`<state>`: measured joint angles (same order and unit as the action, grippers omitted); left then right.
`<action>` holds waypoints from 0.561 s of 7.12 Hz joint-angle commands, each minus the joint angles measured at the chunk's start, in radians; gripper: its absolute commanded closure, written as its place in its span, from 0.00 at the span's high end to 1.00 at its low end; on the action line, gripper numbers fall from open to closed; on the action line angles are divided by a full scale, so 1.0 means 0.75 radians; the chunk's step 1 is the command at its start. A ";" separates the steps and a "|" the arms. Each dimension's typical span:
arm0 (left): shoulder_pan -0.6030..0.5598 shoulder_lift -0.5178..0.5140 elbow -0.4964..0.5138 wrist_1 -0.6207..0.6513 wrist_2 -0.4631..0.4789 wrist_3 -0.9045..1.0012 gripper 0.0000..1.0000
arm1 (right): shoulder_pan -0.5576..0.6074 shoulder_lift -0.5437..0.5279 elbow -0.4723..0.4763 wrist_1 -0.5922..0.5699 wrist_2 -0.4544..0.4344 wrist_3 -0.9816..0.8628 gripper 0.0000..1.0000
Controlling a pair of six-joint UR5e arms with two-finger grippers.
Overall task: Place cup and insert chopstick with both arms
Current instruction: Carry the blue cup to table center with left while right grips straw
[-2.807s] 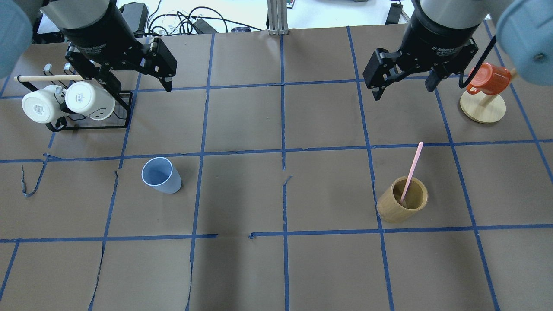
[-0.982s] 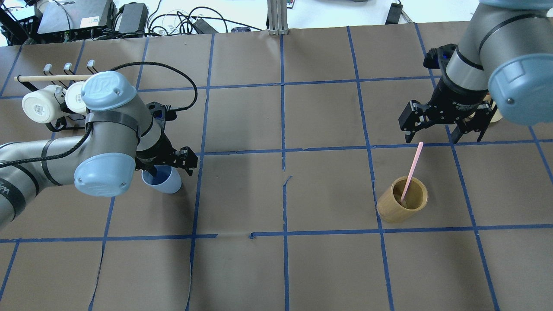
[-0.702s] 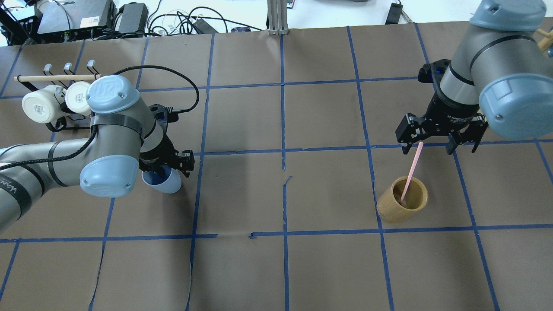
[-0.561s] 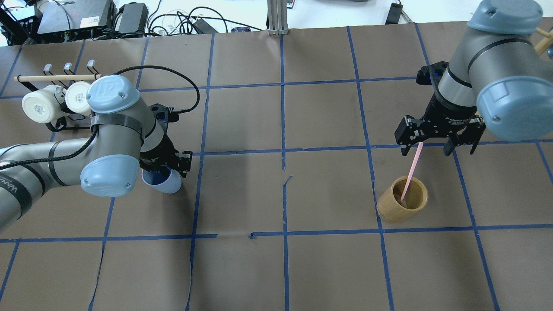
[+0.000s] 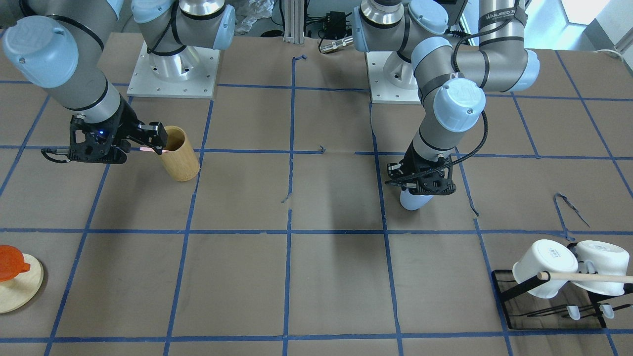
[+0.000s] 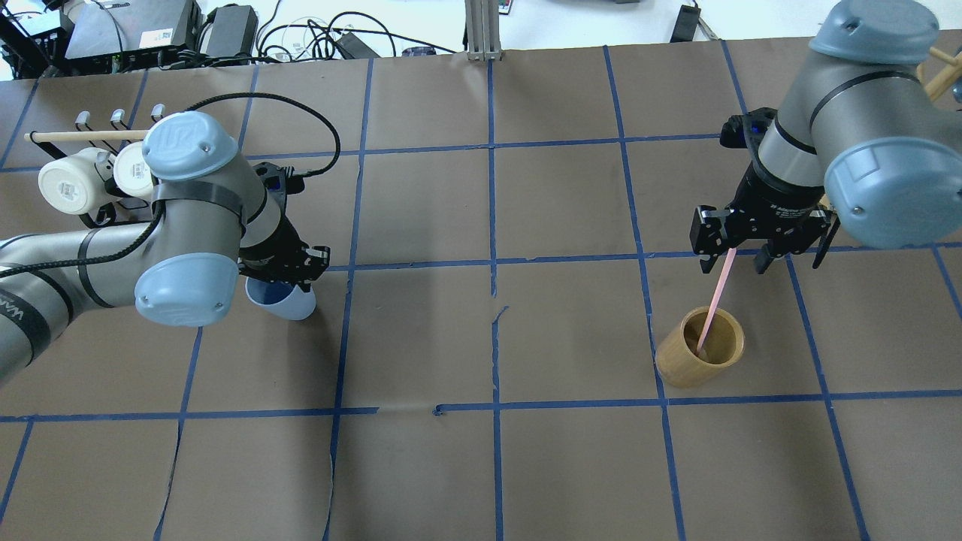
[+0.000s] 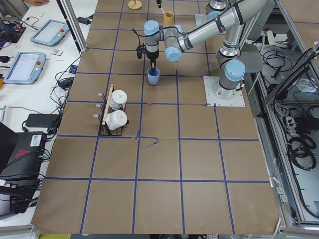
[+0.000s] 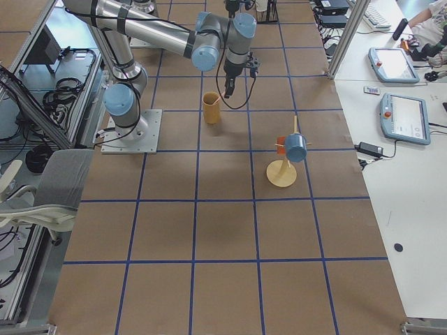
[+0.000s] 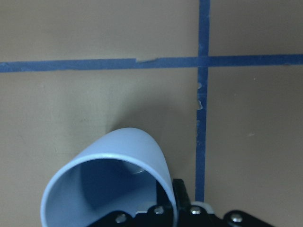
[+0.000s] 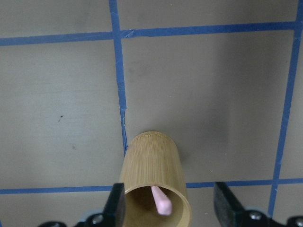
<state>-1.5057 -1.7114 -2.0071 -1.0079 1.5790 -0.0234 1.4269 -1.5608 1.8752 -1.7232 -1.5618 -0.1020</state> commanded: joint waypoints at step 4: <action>-0.370 -0.245 0.421 -0.143 -0.015 -0.169 0.00 | 0.002 0.001 0.003 -0.007 0.019 -0.011 0.49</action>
<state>-1.7137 -1.8309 -1.7692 -1.1137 1.5697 -0.1463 1.4281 -1.5601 1.8765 -1.7287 -1.5430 -0.1069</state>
